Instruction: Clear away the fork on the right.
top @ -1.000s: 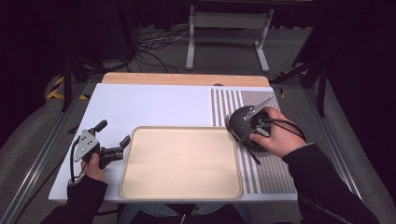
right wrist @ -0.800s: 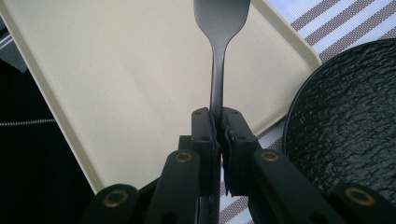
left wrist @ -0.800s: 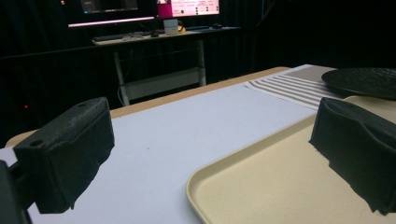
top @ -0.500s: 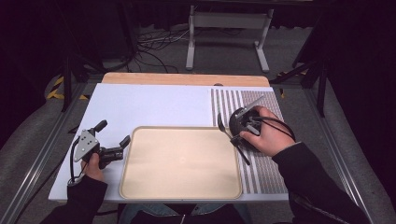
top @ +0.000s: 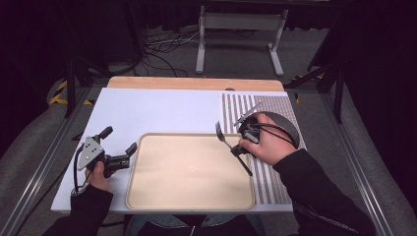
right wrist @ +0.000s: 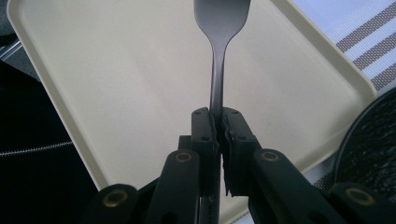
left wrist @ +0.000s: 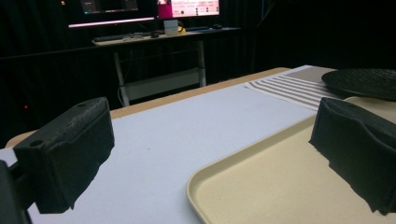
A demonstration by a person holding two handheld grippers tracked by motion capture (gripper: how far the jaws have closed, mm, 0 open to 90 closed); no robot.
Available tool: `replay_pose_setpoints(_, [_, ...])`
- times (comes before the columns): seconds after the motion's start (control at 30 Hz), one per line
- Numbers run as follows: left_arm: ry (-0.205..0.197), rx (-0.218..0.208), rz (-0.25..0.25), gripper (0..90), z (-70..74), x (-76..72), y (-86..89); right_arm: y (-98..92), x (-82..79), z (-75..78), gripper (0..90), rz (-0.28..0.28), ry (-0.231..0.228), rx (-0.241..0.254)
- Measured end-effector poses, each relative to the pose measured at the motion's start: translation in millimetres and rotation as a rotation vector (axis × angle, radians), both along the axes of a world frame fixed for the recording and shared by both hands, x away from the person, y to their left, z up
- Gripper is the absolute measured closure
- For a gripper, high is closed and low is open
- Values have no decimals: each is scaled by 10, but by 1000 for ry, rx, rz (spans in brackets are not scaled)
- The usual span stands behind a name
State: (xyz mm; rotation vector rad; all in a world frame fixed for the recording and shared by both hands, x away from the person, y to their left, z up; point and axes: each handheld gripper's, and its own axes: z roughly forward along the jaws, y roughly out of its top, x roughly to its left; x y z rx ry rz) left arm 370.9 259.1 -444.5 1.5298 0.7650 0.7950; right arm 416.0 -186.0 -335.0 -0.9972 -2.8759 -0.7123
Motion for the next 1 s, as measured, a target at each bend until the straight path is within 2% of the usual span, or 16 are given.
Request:
replay_pose_setpoints(0.3, [-1, 3, -1, 2, 2, 1, 8, 121, 21, -103, 848, -26, 47, -16])
replay_pose_setpoints(0.5, [1, -2, 0, 1, -1, 2, 2, 171, 38, -198, 847, -63, 101, -34])
replay_pose_setpoints(0.63, [0, 0, 0, 2, 0, 2, 3, 186, 60, -239, 847, -90, 117, -41])
replay_pose_setpoints(0.67, [0, 0, 0, 1, 0, 2, 3, 201, 67, -268, 847, -112, 135, -49])
replay_pose_setpoints(1.0, [-1, 3, 0, 2, 1, 3, 10, 211, 93, -399, 847, -158, 211, -75])
